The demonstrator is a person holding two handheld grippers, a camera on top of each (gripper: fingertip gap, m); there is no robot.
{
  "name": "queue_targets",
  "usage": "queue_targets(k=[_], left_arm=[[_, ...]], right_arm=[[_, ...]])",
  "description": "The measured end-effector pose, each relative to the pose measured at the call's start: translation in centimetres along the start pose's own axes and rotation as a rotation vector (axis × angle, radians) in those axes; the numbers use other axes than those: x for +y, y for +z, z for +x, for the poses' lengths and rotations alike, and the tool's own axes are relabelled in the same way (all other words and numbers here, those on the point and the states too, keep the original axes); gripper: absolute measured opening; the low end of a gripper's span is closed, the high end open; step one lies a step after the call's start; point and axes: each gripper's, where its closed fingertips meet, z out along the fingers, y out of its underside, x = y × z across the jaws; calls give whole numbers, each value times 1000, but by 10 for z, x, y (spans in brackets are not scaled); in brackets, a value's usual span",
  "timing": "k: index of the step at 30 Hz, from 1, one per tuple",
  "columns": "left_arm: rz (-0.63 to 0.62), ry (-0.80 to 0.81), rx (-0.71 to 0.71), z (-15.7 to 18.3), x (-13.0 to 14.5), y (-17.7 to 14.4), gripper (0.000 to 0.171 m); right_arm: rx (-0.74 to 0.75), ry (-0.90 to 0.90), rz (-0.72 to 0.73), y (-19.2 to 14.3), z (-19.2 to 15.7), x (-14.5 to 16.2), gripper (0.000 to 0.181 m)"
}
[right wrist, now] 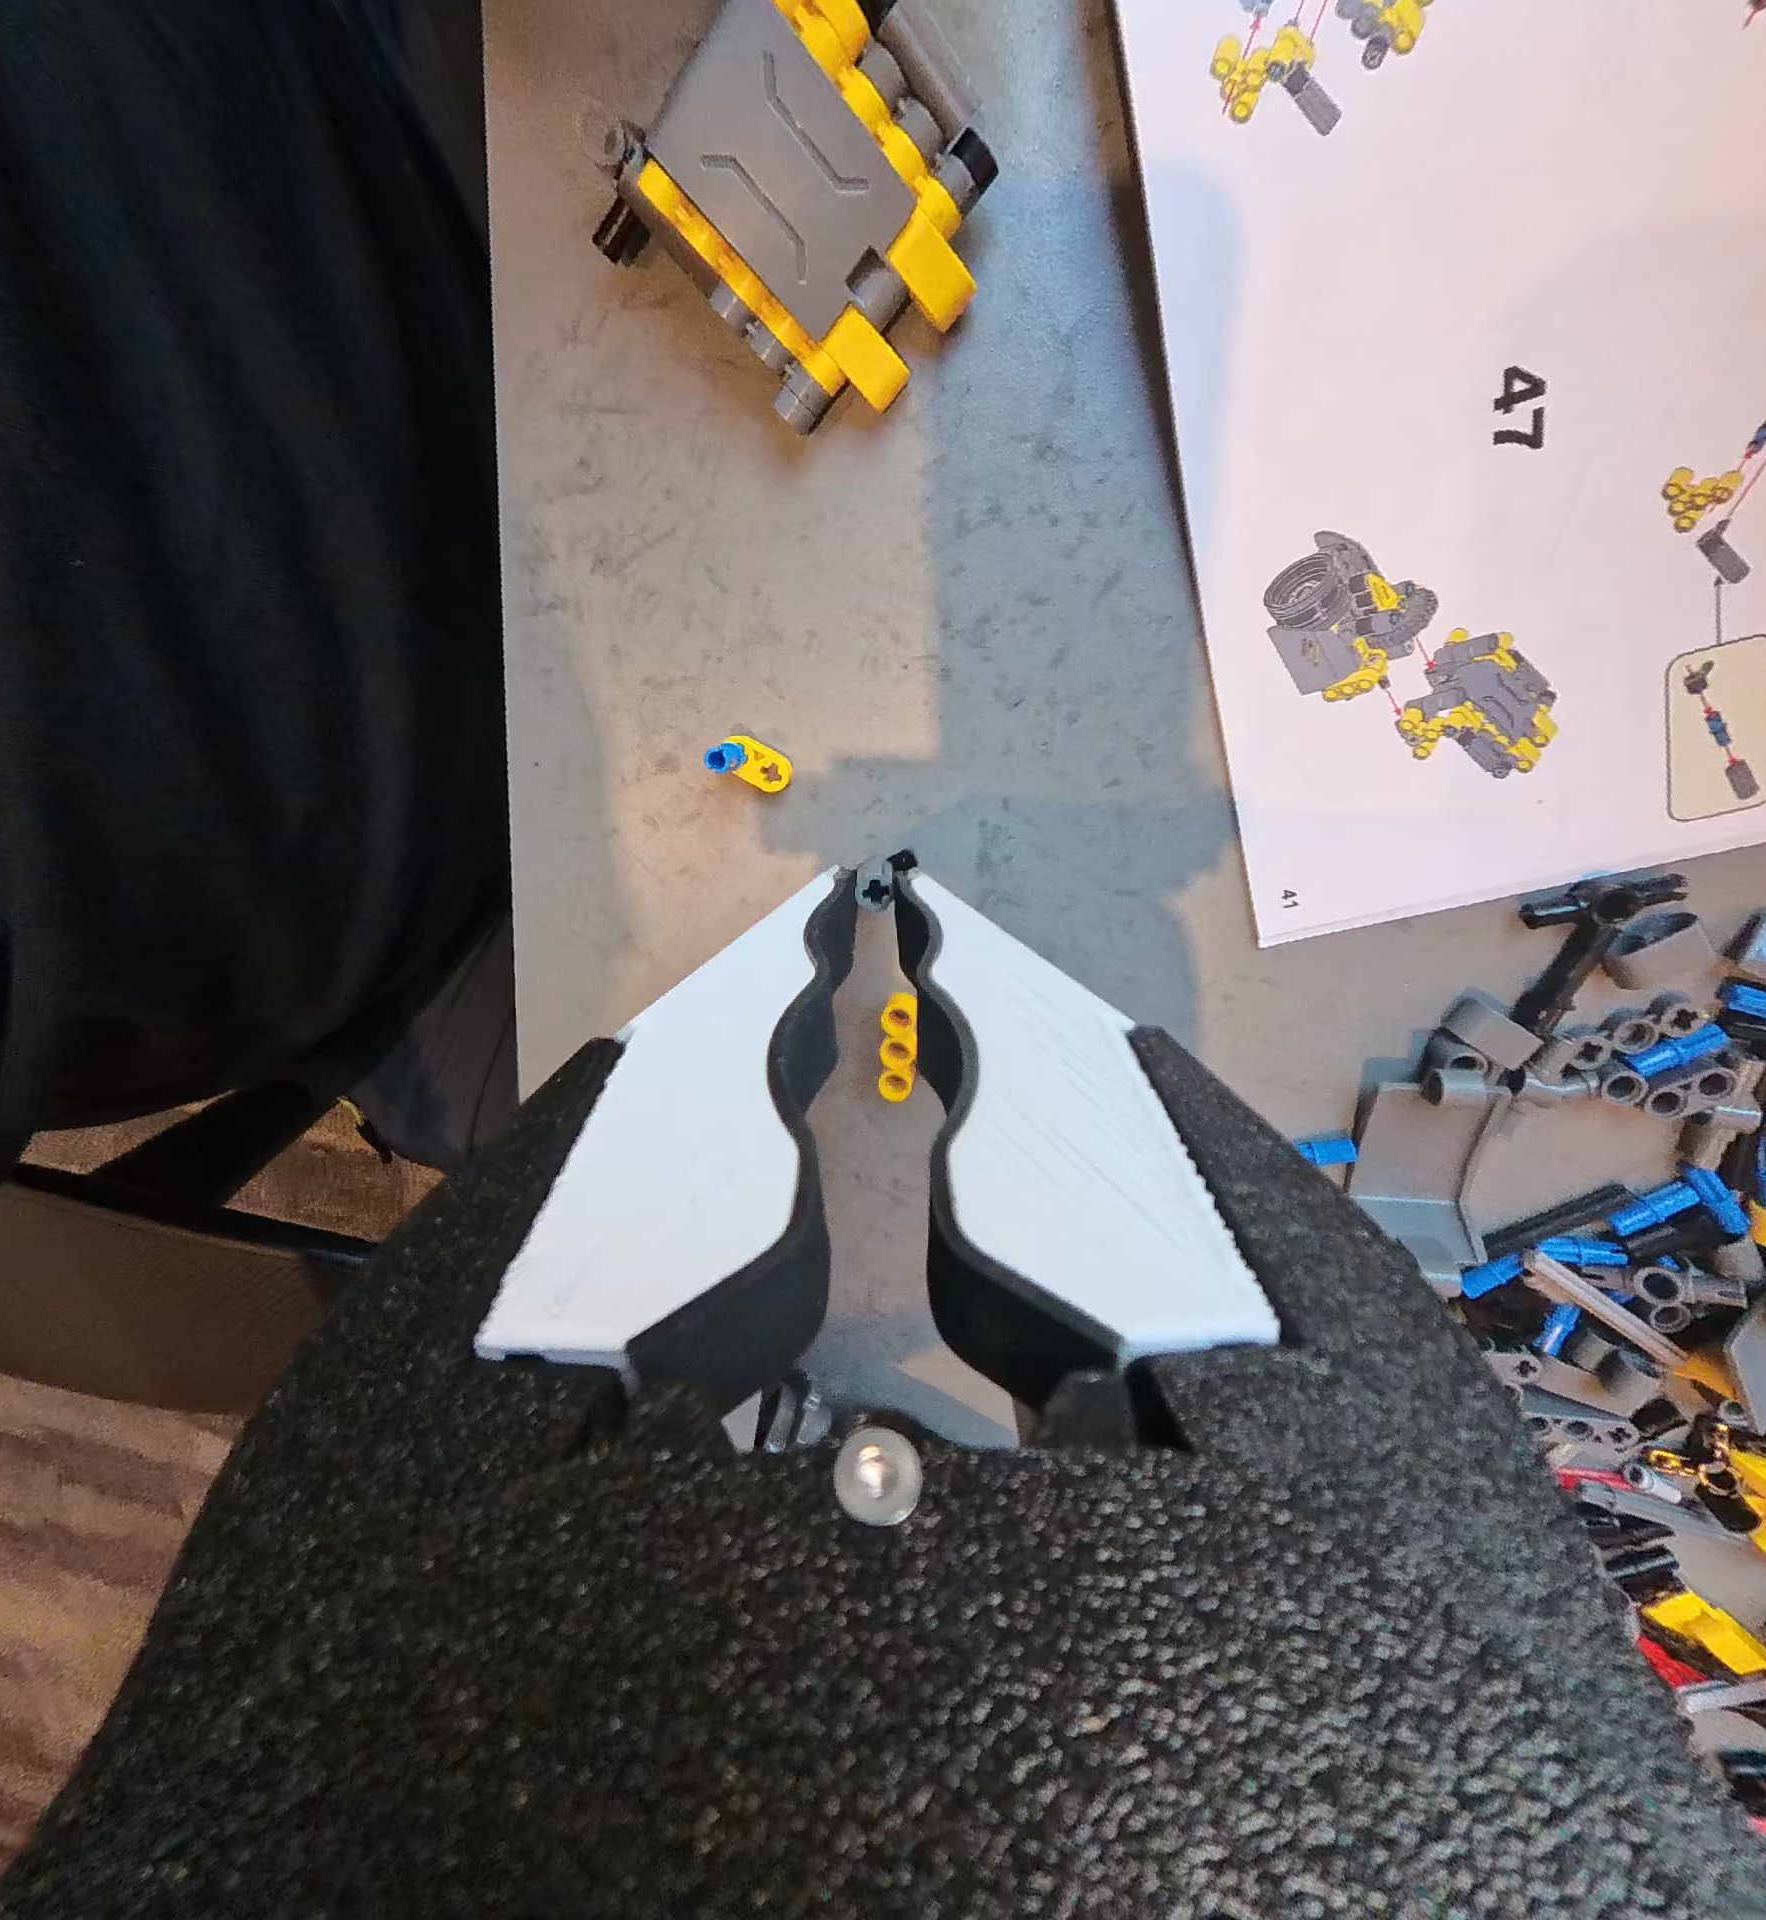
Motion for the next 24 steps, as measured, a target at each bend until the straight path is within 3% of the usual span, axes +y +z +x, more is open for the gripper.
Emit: queue_targets(k=[8,24], left_arm=[[5,0,1,0,-1,-1,37],[2,-39,19,-3,-2,3,34]], right_arm=[[41,81,157,-8,4,-8,6],[222,355,669,-20,26,-28,6]])
